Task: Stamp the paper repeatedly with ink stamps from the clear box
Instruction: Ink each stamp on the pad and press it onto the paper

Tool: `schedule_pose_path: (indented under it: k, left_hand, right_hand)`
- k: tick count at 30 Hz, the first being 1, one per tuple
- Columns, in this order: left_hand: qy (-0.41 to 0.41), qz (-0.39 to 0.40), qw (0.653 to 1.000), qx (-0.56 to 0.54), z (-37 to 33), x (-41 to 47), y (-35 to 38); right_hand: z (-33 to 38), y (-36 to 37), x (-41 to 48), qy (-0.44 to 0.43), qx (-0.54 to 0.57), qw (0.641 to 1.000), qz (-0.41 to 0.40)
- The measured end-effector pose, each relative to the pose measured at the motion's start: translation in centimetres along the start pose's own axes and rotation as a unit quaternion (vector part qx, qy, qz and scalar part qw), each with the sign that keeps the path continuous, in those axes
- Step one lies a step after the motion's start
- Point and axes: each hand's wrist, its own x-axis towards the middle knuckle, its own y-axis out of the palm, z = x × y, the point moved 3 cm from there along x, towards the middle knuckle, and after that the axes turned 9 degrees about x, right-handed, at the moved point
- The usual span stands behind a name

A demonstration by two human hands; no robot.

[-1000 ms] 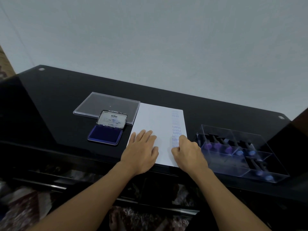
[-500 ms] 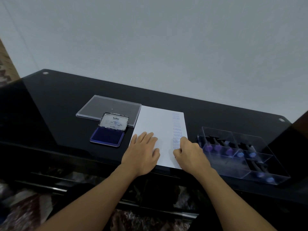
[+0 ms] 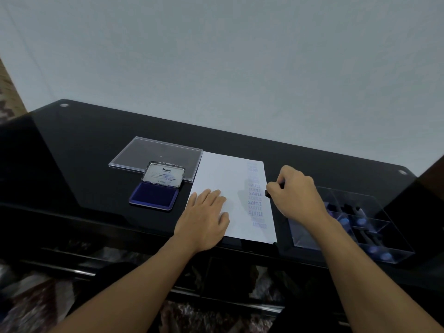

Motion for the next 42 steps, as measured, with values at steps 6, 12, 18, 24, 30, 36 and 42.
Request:
schedule_pose_path:
  k: [6,12,18,24,30,36,42]
  left_hand:
    - [-0.001,-0.003,1.0,-0.002,0.0,0.0,-0.1]
    - [0.0,-0.002,1.0,-0.001,-0.1,-0.1,-0.1]
    - [-0.003,0.003,1.0,-0.013,0.0,0.0,-0.2]
    - [-0.011,0.006,0.994,-0.108,0.3,0.9,-1.7]
    - [-0.022,-0.056,0.993,-0.106,3.7,0.8,-6.0]
    - [-0.111,-0.045,0.992,-0.049,11.6,-1.6,-8.7]
    - [-0.215,-0.056,0.975,-0.002,20.4,-4.2,-8.6]
  right_hand:
    - [-0.2,0.3,-0.2,0.003,0.005,1.0,0.003]
    - [-0.2,0.3,-0.2,0.0,0.01,1.0,0.003]
    - [-0.2,0.4,-0.2,0.003,0.008,1.0,0.006]
    - [0.5,0.6,0.2,0.005,0.028,1.0,0.009]
    - [3.0,3.1,0.6,-0.003,0.063,0.997,0.051]
    - [7.8,8.6,1.0,-0.056,0.031,0.989,0.13]
    - [13.4,13.9,1.3,-0.128,0.006,0.974,0.187]
